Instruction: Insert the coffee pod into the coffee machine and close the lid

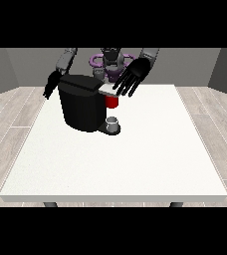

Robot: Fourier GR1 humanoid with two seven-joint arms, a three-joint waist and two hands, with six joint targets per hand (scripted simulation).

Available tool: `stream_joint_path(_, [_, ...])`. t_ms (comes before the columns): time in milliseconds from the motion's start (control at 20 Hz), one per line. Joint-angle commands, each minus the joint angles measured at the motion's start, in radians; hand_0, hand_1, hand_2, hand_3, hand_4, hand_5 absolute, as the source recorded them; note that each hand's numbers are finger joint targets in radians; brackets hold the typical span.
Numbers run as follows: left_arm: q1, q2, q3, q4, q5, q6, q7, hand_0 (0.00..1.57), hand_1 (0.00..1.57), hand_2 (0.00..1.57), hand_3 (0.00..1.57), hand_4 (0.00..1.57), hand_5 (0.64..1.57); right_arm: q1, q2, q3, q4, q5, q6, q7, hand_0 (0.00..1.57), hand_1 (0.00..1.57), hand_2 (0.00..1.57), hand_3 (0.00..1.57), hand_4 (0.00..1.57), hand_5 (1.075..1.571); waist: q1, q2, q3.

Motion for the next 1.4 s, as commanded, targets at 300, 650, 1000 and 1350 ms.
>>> stream_joint_path(300, [0.235, -0.248, 0.178, -0.037, 0.275, -0.001, -0.067, 0.00, 0.00, 0.00, 0.00, 0.20, 1.571, 0.184, -0.001, -0.041, 0.076, -0.019, -0.009, -0.045, 0.00, 0.00, 0.00, 0.00, 0.00, 1.571, 0.191, -0.251, -0.0037])
stream_joint_path(650, [0.481, -0.399, 0.327, 0.007, 0.486, -0.060, -0.109, 0.00, 0.00, 0.00, 0.00, 0.27, 1.571, 0.324, 0.033, -0.034, 0.055, -0.038, -0.001, -0.076, 0.00, 0.00, 0.00, 0.00, 0.00, 1.571, 0.279, -0.463, -0.0020])
stream_joint_path(1000, [0.641, -0.431, 0.306, 0.020, 0.498, -0.114, -0.051, 0.00, 0.00, 0.00, 0.00, 0.44, 1.571, 0.269, 0.018, 0.017, -0.061, -0.086, 0.117, 0.026, 0.00, 0.00, 0.00, 0.00, 0.00, 1.571, 0.340, -0.620, -0.0011])
stream_joint_path(1350, [0.714, -0.453, 0.281, -0.083, 0.553, -0.116, -0.068, 0.00, 0.00, 0.00, 0.00, 0.35, 1.571, 0.185, -0.068, 0.023, -0.104, -0.082, 0.200, -0.005, 0.00, 0.00, 0.00, 0.00, 0.25, 1.571, 0.389, -0.551, -0.0008])
